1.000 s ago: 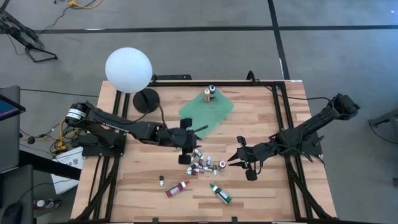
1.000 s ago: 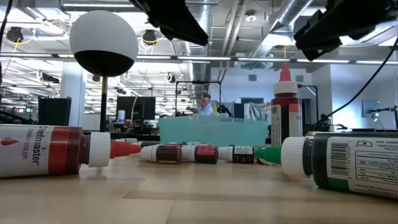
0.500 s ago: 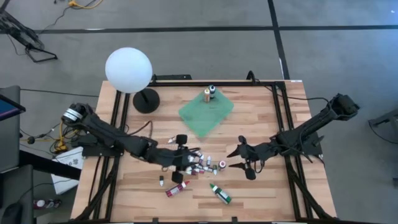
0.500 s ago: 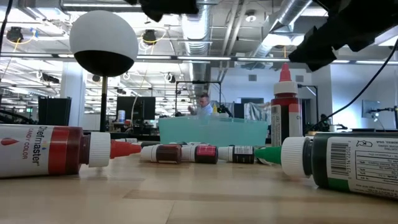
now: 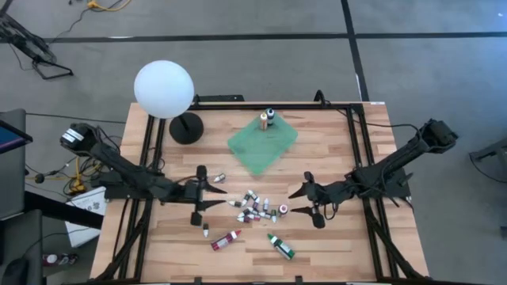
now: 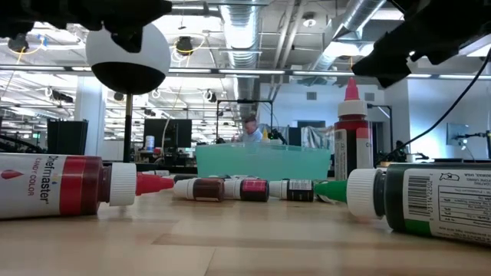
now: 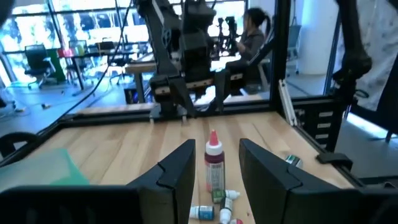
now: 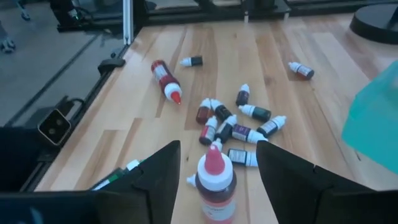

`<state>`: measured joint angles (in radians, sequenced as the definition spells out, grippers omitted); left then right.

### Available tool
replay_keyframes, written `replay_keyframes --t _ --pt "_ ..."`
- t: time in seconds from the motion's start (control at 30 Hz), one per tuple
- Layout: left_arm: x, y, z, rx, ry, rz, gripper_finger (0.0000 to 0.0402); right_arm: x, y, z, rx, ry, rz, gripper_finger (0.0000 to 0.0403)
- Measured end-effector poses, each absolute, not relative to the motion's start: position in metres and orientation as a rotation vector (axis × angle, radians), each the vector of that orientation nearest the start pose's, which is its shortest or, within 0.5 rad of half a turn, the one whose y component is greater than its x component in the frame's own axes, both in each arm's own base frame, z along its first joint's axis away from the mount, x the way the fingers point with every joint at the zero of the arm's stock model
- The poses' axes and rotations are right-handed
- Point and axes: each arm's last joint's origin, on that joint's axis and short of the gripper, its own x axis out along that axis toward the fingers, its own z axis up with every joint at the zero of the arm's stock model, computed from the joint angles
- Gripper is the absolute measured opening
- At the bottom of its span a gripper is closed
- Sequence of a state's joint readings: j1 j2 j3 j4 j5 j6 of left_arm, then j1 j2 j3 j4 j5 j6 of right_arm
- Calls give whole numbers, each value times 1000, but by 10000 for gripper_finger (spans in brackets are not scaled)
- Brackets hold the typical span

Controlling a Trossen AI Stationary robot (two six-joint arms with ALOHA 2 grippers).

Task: Pick & Place food coloring
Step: Put the right pink food coloring bottle into the green bin

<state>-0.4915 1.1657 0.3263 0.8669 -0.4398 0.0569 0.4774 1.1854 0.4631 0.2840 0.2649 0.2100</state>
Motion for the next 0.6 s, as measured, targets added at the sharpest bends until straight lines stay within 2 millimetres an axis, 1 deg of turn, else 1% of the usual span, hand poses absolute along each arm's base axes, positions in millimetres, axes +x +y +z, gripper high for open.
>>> replay_keyframes --t 0.07,0.2,0.3,0.47,0.6 --pt "193 -90 205 43 -31 -52 119 208 99 189 50 422 166 199" --pt "191 -88 201 50 -19 -41 119 208 99 188 52 424 165 197" --pt "191 -88 200 56 -7 -36 119 213 102 182 50 423 167 196" --pt "191 -88 200 56 -6 -33 119 221 104 166 19 455 164 197" --pt "191 -88 200 56 -5 -32 119 227 104 165 31 431 195 194"
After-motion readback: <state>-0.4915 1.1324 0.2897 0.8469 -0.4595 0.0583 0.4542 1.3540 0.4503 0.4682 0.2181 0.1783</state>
